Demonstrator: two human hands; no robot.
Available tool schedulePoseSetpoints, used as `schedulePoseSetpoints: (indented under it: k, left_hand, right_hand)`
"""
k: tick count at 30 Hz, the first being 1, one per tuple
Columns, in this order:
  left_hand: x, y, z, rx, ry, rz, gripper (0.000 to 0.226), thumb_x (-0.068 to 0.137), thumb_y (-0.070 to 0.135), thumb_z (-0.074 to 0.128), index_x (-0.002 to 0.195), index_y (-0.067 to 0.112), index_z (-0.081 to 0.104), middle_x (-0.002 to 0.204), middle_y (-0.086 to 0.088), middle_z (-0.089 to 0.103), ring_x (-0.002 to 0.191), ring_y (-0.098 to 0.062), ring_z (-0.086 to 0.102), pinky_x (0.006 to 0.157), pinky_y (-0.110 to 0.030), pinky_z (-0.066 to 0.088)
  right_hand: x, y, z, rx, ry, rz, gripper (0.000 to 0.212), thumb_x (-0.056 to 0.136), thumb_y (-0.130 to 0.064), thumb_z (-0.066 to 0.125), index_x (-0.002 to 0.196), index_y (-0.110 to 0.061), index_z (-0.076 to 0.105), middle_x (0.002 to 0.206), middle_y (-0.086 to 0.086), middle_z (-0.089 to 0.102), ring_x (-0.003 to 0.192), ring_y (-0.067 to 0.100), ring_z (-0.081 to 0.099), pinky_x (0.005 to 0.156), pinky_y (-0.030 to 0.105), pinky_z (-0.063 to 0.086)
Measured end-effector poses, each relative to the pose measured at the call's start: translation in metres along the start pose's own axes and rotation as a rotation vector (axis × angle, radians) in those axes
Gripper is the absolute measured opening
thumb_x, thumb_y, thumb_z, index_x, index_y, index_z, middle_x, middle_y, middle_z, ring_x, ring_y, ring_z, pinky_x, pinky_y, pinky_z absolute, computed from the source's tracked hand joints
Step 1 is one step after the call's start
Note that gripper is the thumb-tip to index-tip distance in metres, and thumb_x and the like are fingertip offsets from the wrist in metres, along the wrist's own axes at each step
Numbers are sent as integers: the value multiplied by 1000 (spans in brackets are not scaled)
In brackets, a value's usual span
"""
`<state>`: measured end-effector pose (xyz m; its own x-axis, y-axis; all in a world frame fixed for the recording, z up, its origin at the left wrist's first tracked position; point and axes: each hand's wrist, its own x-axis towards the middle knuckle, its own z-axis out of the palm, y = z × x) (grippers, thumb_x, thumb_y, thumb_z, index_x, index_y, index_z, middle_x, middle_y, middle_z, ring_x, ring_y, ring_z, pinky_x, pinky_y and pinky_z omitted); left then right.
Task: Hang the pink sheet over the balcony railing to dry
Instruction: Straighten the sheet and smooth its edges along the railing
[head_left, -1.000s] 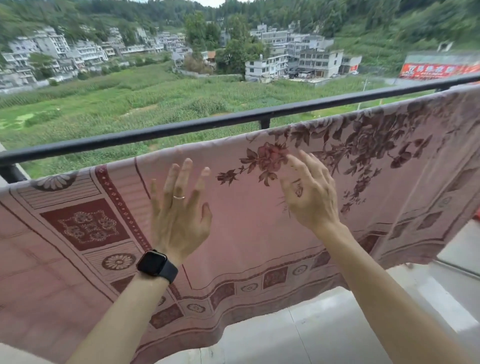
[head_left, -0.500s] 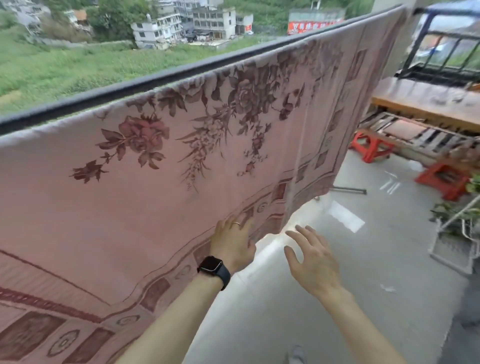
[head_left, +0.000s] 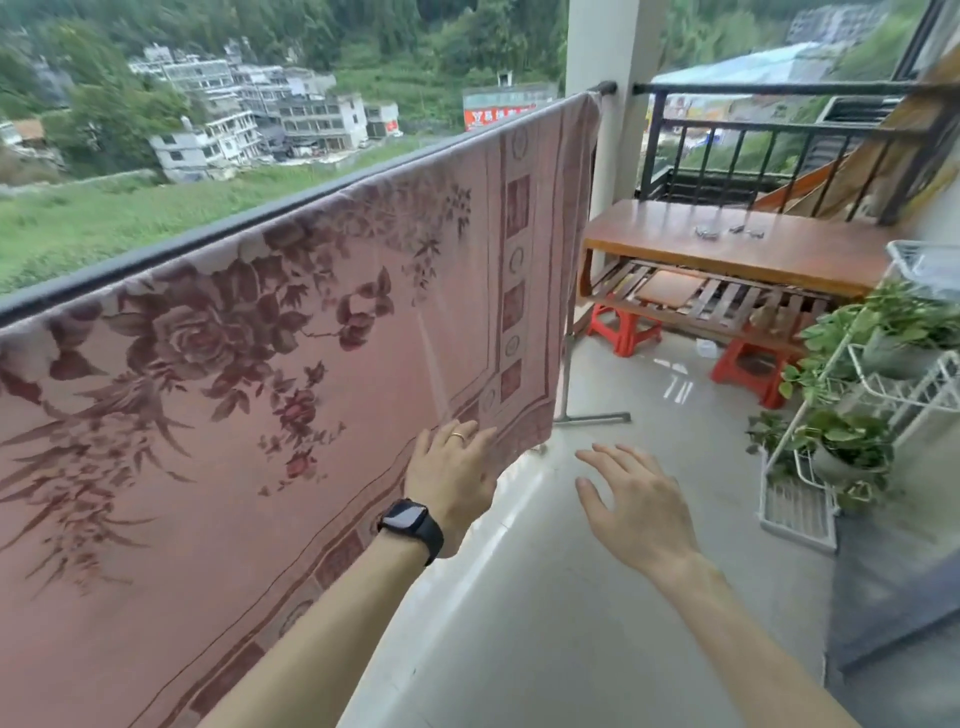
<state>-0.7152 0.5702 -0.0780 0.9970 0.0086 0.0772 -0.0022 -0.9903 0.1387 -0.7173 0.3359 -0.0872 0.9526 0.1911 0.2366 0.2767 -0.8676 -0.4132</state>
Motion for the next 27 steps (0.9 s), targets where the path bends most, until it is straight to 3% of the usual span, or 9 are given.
schedulePoseSetpoints:
  k: [6, 17, 22, 27]
  left_hand:
    - [103, 47, -13, -12, 51, 27, 56, 91, 30, 46, 147, 36, 37, 154, 5, 38, 146, -16, 23, 117, -40, 11]
    - [333, 76, -5, 8, 105, 96, 54, 95, 33, 45, 147, 38, 36, 154, 6, 39, 146, -17, 25, 120, -46, 16]
    - [457, 87, -17, 46, 160, 160, 48, 93, 32, 48, 141, 34, 46, 149, 3, 46, 142, -19, 32, 118, -47, 19]
    - [562, 112, -31, 87, 201, 224, 39, 94, 33, 46, 132, 31, 55, 143, 0, 53, 138, -22, 40, 114, -49, 27]
  right_hand:
    - [96, 57, -28, 7, 49, -16, 33, 94, -36, 59, 126, -33, 65, 134, -13, 62, 135, 16, 47, 101, 39, 41]
    - [312, 129, -28, -20, 79, -57, 37, 99, -41, 50, 134, -33, 59, 139, -14, 57, 139, 12, 41, 109, 37, 36]
    - [431, 164, -31, -47, 133, -74, 37, 99, -40, 52, 133, -32, 61, 140, -12, 58, 140, 12, 41, 116, 34, 29]
    - [532, 201, -39, -44, 179, -82, 34, 97, -42, 53, 128, -34, 64, 134, -14, 63, 135, 13, 46, 113, 37, 35]
